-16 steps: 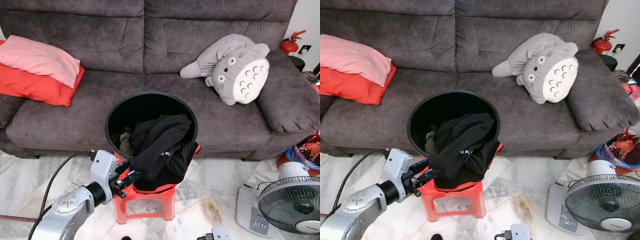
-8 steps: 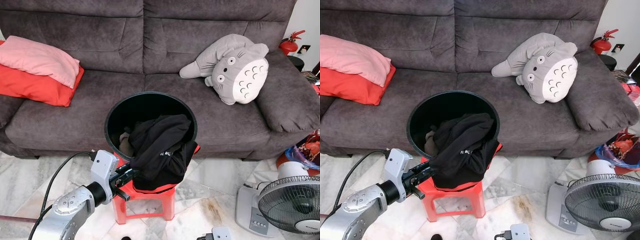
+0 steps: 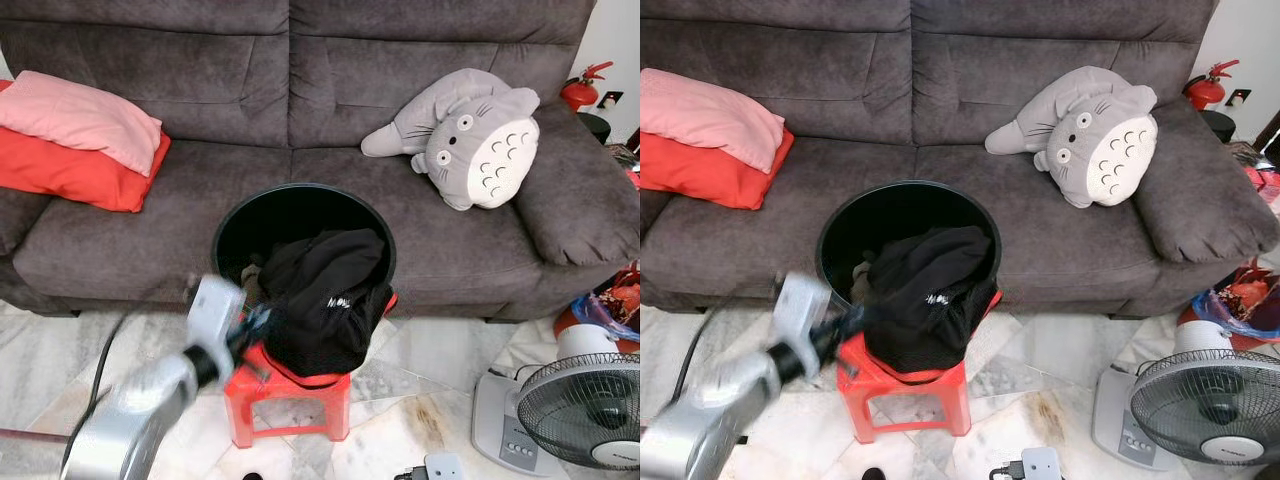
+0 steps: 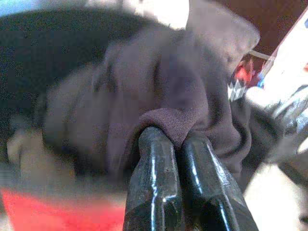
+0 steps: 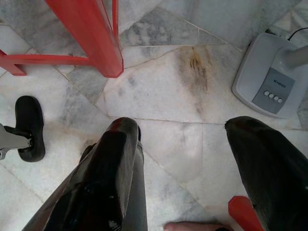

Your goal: Hang hanger

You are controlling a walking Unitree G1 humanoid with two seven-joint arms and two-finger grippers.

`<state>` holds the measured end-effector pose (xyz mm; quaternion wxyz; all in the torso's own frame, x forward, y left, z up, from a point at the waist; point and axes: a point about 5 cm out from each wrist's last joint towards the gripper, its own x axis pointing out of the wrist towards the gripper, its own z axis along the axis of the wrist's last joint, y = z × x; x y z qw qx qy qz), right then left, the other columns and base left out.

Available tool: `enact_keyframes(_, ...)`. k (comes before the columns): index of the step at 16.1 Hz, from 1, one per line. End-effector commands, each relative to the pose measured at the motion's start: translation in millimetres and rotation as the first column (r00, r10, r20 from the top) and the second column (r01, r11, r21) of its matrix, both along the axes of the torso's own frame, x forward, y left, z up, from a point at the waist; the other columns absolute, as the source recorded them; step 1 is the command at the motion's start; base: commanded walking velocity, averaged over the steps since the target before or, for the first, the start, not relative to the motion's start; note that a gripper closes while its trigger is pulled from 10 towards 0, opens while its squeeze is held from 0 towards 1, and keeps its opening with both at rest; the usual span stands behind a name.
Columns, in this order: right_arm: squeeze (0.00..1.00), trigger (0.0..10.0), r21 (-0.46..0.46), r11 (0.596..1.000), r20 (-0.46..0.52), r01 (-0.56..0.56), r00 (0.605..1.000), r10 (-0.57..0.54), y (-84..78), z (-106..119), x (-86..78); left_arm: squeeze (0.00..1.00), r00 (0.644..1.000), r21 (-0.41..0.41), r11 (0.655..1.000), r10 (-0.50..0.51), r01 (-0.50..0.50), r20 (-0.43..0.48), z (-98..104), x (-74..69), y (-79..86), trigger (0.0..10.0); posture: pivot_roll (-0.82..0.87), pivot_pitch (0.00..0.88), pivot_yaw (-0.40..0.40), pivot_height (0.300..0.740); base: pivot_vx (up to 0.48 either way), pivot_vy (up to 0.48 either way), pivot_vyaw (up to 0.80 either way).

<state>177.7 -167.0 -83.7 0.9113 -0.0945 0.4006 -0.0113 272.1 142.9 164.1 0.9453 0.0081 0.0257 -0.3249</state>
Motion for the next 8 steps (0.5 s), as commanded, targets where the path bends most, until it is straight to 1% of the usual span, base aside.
enact_keyframes(1,0.0,10.0,-0.004,1.0,-0.039,0.005,0.999,-0.005,-2.2,-5,-9.2,0.0,1.0,-0.013,1.0,-0.025,0.026,0.015,7,-0.8,-4.3,0.0,-0.03,0.209,-0.037,0.74,0.0,0.0,0.0)
enact_keyframes(3,0.0,10.0,-0.003,1.0,-0.039,0.008,0.999,-0.008,-2.0,-5,-9.0,0.0,0.996,-0.014,0.999,-0.043,0.044,0.072,24,7.0,-8.2,0.0,-0.03,0.209,-0.035,0.74,0.0,0.0,0.0)
enact_keyframes(4,0.0,10.0,-0.003,1.0,-0.039,0.009,0.999,-0.009,-2.0,-5,-9.0,0.0,0.995,-0.011,0.999,-0.049,0.05,0.084,27,8.4,-9.5,0.0,-0.03,0.211,-0.034,0.74,0.0,0.0,0.0)
enact_keyframes(7,0.0,10.0,-0.001,1.0,-0.04,0.009,0.999,-0.009,-1.5,-5,-9.2,0.0,0.995,0.013,0.999,-0.04,0.039,0.091,29,14.4,-12.2,0.0,-0.03,0.212,-0.033,0.74,0.0,0.0,0.0)
enact_keyframes(8,0.0,10.0,0.0,1.0,-0.04,0.009,0.999,-0.009,-1.1,-5,-9.2,0.0,0.997,0.047,0.999,0.011,-0.015,0.081,25,21.0,-10.5,0.0,-0.03,0.212,-0.032,0.74,0.0,0.0,0.0)
